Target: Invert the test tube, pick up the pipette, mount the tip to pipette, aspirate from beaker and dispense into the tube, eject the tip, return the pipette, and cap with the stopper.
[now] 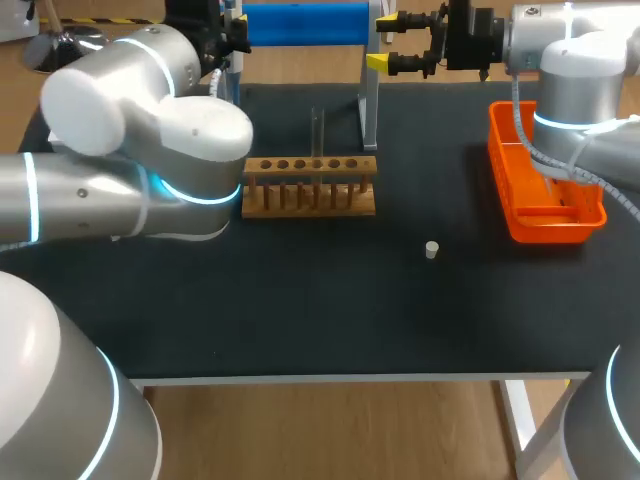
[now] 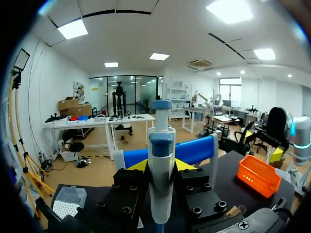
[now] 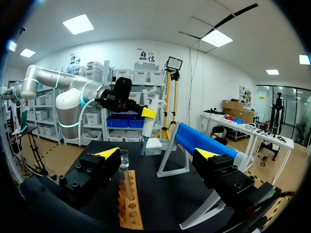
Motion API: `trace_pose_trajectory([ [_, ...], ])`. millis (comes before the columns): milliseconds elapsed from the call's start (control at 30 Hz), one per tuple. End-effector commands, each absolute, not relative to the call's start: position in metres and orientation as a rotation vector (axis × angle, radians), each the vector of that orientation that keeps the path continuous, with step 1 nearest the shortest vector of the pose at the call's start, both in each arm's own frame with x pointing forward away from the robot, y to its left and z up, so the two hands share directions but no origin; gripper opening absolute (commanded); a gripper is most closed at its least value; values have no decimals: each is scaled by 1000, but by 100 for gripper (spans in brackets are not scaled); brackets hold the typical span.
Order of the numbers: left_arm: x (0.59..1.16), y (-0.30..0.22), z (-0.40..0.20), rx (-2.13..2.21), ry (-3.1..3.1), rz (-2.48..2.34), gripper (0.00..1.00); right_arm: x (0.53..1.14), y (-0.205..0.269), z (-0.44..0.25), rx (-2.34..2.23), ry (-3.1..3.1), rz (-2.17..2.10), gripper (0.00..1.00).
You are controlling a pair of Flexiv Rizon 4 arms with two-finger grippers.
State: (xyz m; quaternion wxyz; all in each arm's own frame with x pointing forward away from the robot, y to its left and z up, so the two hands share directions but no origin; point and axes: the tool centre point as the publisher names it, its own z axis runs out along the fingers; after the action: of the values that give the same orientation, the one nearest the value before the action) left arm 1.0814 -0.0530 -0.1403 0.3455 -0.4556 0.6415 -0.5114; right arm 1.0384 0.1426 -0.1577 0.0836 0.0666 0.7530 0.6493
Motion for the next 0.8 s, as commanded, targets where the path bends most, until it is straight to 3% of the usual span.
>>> trace_pose_trajectory([
  [33, 1097, -61, -147, -1218, 1601, -1251, 0, 1039, 141, -157, 197, 2252, 1937, 100],
  [800, 1131, -57, -164, -1296, 1554, -1165, 0, 1039, 141, -157, 197, 2252, 1937, 100],
])
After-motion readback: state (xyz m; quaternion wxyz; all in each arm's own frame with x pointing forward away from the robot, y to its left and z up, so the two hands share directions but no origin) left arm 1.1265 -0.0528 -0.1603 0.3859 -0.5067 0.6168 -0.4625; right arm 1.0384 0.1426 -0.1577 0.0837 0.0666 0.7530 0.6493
